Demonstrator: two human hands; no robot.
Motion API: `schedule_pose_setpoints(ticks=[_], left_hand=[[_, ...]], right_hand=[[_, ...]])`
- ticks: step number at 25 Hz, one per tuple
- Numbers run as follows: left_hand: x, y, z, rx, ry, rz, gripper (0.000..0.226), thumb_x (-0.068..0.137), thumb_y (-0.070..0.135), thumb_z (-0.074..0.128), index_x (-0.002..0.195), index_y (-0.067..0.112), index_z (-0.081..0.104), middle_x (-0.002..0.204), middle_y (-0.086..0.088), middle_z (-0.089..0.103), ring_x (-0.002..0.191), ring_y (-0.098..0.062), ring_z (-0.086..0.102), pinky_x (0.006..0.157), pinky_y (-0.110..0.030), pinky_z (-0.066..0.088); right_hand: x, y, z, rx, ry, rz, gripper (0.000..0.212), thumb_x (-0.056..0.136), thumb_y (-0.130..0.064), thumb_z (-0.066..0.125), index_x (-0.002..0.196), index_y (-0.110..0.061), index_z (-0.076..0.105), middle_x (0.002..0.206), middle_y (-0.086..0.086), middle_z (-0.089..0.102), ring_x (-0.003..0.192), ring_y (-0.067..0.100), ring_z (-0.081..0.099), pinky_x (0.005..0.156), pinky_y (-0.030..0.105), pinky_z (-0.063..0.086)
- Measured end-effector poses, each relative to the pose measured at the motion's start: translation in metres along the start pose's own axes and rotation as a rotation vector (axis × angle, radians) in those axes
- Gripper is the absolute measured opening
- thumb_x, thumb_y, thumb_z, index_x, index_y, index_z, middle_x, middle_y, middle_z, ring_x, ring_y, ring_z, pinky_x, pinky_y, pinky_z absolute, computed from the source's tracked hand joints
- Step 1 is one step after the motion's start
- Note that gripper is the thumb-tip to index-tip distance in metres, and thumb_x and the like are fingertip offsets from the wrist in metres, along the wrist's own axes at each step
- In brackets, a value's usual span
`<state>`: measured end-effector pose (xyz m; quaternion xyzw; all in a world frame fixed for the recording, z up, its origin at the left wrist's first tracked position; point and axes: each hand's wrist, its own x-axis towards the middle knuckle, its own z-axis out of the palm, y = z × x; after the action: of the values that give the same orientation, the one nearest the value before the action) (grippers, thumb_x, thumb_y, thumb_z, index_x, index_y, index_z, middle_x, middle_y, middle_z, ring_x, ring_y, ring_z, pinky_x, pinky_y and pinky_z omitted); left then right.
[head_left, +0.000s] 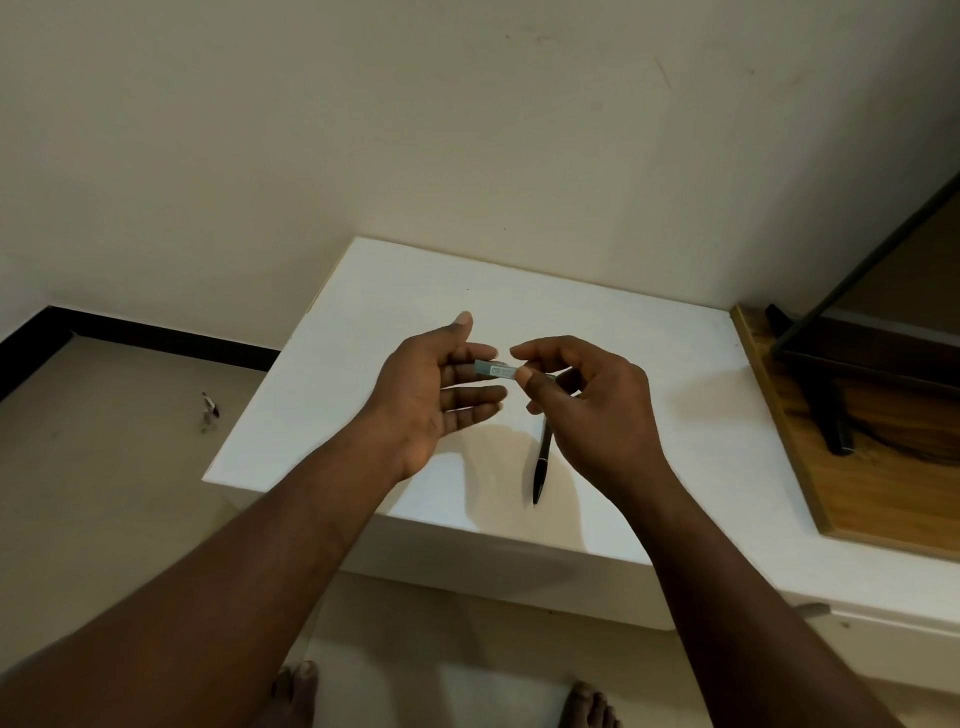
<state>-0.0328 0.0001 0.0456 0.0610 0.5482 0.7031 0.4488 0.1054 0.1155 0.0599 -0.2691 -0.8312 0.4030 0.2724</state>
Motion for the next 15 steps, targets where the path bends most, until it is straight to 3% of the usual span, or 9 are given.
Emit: schedule_pose_setpoints(ticks=[3,6,15], left_hand=[[0.0003,0.0051,-0.0016,0.133,0.078,0.088,0.030,0.098,0.033,0.065,0.096,0.006,0.077,0.089,-0.011,0.080,0.069,-0.023,0.076,0.066,-0.033,0.064],[0.0019,0.0059,-0.0028,0.220,0.089,0.136,0.023,0.100,0.023,0.061,0.098,0.007,0.078,0.087,-0.010,0.082,0.069,-0.022,0.076,0.065,-0.031,0.064],[0.0031,0.0031,-0.0030,0.243,0.063,0.144,0.021,0.095,0.026,0.067,0.097,0.008,0.079,0.089,-0.009,0.082,0.069,-0.022,0.075,0.069,-0.034,0.065]], right_hand=[[0.0018,0.0012,-0.0030,0.010,0.015,0.026,0.019,0.096,-0.018,0.074,0.110,-0.030,0.079,0.088,-0.015,0.076,0.072,0.013,0.073,0.065,0.020,0.057],[0.0033,0.0010,-0.0057,0.029,0.032,0.035,0.019,0.096,-0.017,0.074,0.109,-0.030,0.078,0.087,-0.014,0.076,0.070,0.010,0.073,0.063,0.010,0.051],[0.0044,-0.0009,-0.0104,0.052,0.053,0.054,0.019,0.096,-0.016,0.073,0.108,-0.028,0.078,0.087,-0.011,0.076,0.068,0.008,0.072,0.063,0.009,0.049]])
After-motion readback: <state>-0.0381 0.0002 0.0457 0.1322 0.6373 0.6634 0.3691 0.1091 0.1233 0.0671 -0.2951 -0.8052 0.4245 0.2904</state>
